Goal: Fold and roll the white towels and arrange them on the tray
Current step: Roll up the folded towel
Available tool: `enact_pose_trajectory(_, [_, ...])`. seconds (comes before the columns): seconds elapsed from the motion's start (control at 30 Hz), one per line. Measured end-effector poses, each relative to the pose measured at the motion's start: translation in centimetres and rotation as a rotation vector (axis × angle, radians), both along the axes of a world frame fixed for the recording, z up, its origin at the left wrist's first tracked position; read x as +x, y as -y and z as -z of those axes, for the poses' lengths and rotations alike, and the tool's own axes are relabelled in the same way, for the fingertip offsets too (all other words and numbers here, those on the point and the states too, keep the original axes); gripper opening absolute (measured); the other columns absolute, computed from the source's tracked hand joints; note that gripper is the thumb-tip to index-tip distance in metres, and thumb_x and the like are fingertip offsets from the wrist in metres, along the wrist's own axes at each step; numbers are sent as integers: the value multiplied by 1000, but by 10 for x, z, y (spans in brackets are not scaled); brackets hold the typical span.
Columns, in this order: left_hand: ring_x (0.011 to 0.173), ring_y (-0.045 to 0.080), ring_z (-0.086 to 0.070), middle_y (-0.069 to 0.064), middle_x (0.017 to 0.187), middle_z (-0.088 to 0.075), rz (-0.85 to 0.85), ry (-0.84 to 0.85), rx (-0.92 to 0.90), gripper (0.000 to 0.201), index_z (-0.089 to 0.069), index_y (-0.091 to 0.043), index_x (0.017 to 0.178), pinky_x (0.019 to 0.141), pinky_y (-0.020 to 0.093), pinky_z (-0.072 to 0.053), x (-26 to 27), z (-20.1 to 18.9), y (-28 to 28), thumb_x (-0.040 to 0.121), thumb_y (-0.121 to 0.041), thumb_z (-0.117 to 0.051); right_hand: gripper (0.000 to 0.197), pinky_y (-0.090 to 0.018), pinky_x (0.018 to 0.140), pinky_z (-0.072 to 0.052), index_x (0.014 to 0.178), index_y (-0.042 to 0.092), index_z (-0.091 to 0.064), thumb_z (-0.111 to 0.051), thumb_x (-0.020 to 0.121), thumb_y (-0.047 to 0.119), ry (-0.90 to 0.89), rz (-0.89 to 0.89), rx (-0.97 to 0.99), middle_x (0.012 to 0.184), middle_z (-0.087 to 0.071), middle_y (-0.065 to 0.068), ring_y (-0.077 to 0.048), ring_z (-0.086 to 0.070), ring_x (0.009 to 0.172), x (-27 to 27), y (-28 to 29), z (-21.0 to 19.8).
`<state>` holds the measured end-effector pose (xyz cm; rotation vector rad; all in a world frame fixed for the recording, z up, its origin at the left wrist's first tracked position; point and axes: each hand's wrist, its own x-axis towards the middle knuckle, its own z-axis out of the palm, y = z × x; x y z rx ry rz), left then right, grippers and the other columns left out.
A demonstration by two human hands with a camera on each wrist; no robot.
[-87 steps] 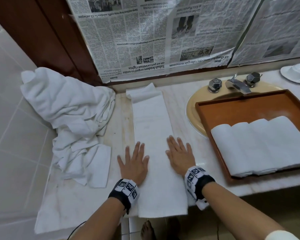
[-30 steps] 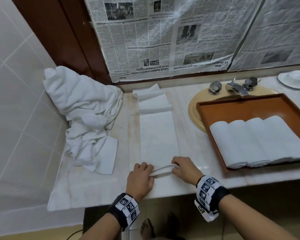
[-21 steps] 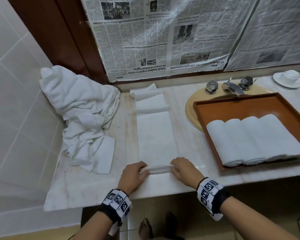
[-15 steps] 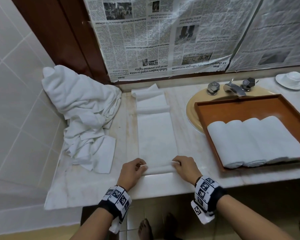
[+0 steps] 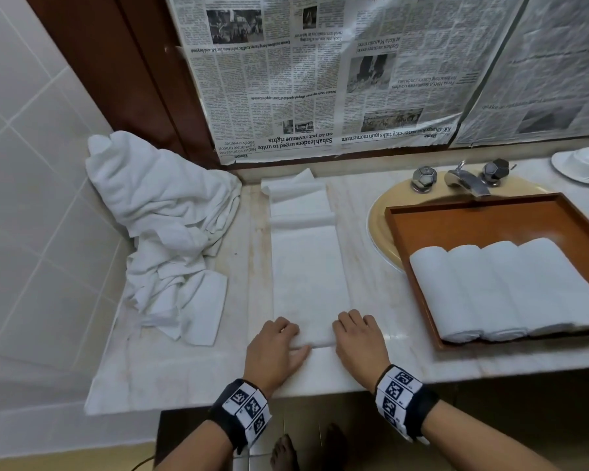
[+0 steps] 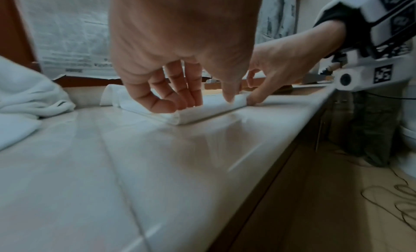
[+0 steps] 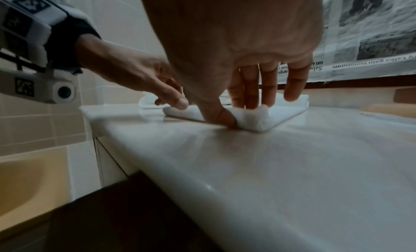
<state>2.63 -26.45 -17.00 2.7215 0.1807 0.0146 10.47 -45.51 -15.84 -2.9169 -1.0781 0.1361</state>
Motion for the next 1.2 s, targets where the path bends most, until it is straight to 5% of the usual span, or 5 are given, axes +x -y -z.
enact_pose_trajectory(0.33, [90, 13, -51, -6, 96, -60, 30, -157, -126, 20, -67, -20, 107, 73, 25, -37, 17, -13, -11, 93, -31, -59, 19, -30, 70, -39, 108, 18, -55, -46, 94, 27, -334, 162, 201, 101, -59, 2, -17, -49, 91, 26, 11, -13])
enact_pose_trajectory(0.5, [92, 4, -58, -14, 98, -67, -186, -190, -426, 20, -71, -25, 109, 76, 11, -38, 10, -18, -24, 97, -37, -61, 19, -33, 79, -45, 110, 16, -56, -45, 99, 28, -413, 209, 326, 101, -64, -1, -19, -56, 88, 30, 18, -5])
enact_pose_trajectory(0.77, [77, 11, -54, -3, 92, -52, -306, -65, -291, 4, -63, -26, 96, 68, 25, -39, 5, -10, -7, 94, -29, -63, 19, -33, 70, -50, 114, 19, -59, -45, 100, 19, -274, 74, 296, 113, -50, 1, -22, -55, 94, 21, 24, 9])
enact_pose_trajectory(1.03, [104, 16, -44, -8, 113, -49, -43, -73, -13, 35, -57, -21, 111, 73, 28, -46, -11, -3, 16, 83, -43, -55, 26, -32, 54, -44, 71, 16, -63, -77, 51, 23, -62, -98, 74, 83, -55, -1, -22, -55, 75, 13, 21, 4])
enact_pose_trajectory(1.2, [108, 18, -46, -6, 116, -53, 12, -81, -19, 27, -57, -21, 117, 84, 26, -43, -1, -7, 4, 92, -33, -55, 24, -32, 81, -48, 105, 13, -70, -56, 87, 22, -279, -31, 214, 104, -58, -3, -23, -55, 102, 27, 19, 5])
